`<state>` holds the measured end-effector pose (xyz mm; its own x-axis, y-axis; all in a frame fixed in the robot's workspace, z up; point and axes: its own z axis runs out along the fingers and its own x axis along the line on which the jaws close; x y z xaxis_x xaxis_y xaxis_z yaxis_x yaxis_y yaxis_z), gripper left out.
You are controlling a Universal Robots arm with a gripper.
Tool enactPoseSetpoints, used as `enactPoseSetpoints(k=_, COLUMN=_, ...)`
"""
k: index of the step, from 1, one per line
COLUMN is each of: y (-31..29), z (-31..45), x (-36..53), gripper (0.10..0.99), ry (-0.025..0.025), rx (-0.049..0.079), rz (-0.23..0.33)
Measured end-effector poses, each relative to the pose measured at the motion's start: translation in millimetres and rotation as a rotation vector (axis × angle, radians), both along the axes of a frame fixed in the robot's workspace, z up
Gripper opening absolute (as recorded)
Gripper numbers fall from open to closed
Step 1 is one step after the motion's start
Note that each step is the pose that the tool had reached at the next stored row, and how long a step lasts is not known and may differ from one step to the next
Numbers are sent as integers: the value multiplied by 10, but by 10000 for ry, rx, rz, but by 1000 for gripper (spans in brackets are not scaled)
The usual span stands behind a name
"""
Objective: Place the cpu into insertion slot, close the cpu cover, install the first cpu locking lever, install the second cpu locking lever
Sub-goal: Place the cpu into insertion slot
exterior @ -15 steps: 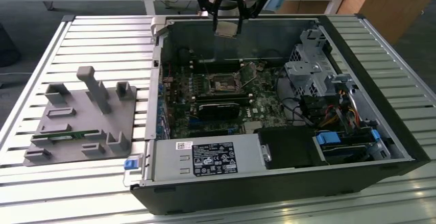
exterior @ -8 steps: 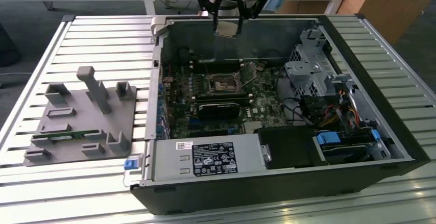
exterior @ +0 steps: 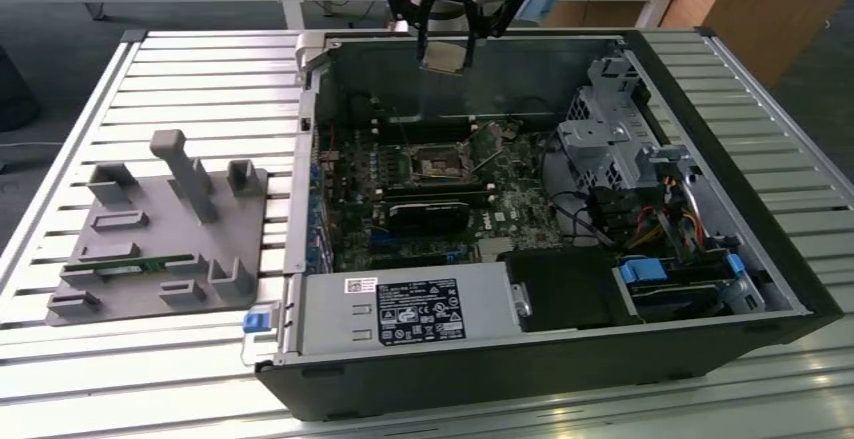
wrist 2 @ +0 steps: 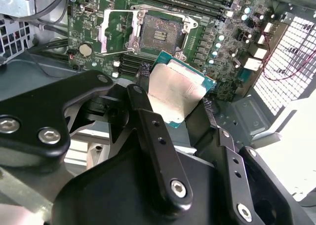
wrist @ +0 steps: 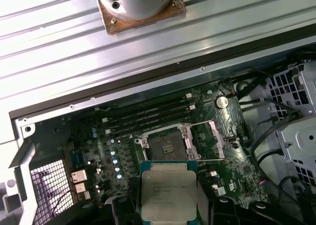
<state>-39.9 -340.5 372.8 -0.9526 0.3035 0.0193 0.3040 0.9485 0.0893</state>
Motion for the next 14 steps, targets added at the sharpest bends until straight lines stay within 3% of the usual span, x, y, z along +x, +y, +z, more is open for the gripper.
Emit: enactPoseSetpoints(k=14, y=0, z=0, x=0, gripper=541, ry=0, rx=0, rz=-366)
